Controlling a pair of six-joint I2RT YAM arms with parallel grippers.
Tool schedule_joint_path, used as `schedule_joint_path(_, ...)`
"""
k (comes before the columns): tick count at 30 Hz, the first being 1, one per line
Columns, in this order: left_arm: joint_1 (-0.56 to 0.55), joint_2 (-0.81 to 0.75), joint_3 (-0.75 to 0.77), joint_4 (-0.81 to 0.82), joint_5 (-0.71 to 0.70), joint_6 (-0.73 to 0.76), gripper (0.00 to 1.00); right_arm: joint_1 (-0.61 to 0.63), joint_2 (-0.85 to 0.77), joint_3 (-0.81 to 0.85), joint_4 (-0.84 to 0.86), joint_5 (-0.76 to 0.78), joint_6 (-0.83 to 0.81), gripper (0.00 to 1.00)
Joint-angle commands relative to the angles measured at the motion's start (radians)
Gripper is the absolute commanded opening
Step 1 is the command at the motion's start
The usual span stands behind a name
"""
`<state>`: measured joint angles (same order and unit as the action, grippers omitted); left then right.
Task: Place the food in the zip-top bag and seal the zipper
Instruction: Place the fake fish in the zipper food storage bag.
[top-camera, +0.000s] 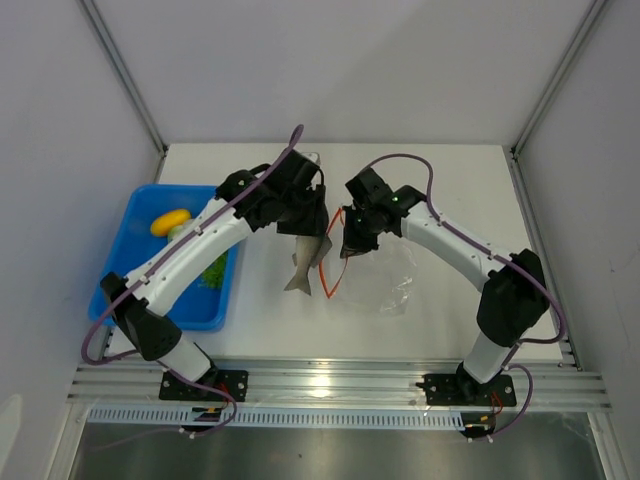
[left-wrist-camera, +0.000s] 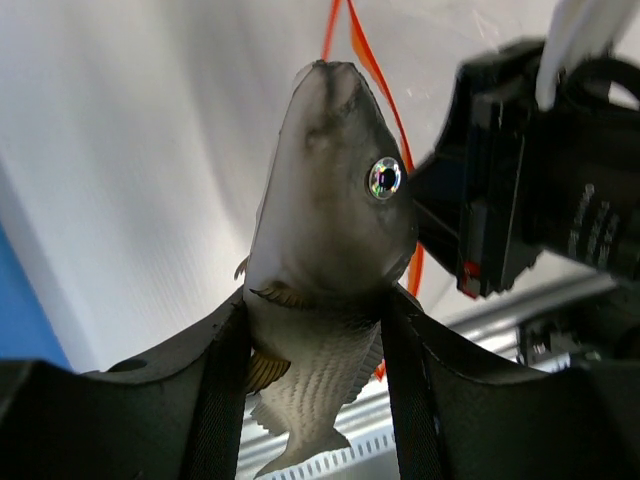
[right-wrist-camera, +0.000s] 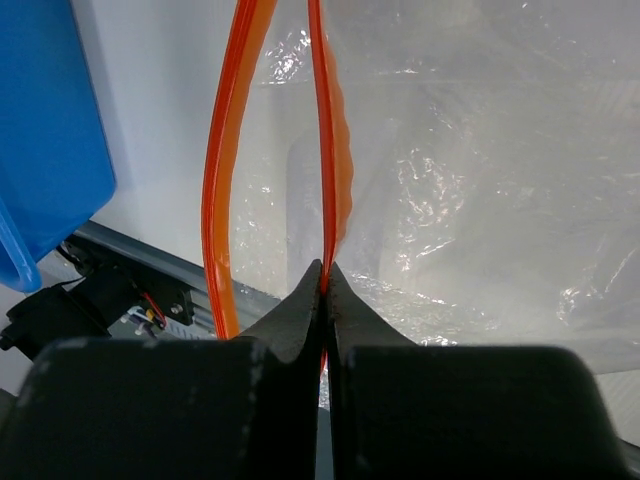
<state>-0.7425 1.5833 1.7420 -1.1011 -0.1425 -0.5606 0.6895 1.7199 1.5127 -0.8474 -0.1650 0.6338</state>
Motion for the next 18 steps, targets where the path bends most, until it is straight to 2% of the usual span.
schedule_joint_path(1, 0.009, -0.032, -0.045, 0.035, 0.183, 0.074, 0.01, 0.01, -0.06, -0.017, 0.054, 0.002, -0.045, 0.0)
schedule_joint_path(5, 0.034, -0.008, -0.044, 0.021, 0.306, 0.116, 0.01, 0.012, -0.072, -0.035, 0.08, -0.01, -0.071, 0.0)
schedule_joint_path(11, 0.067, 0.021, -0.039, -0.036, 0.342, 0.145, 0.01, 0.016, -0.114, -0.072, 0.114, -0.011, -0.128, 0.0)
schedule_joint_path(18, 0.097, 0.072, -0.068, -0.051, 0.51, 0.163, 0.01, 0.031, -0.184, -0.134, 0.18, -0.014, -0.174, 0.0)
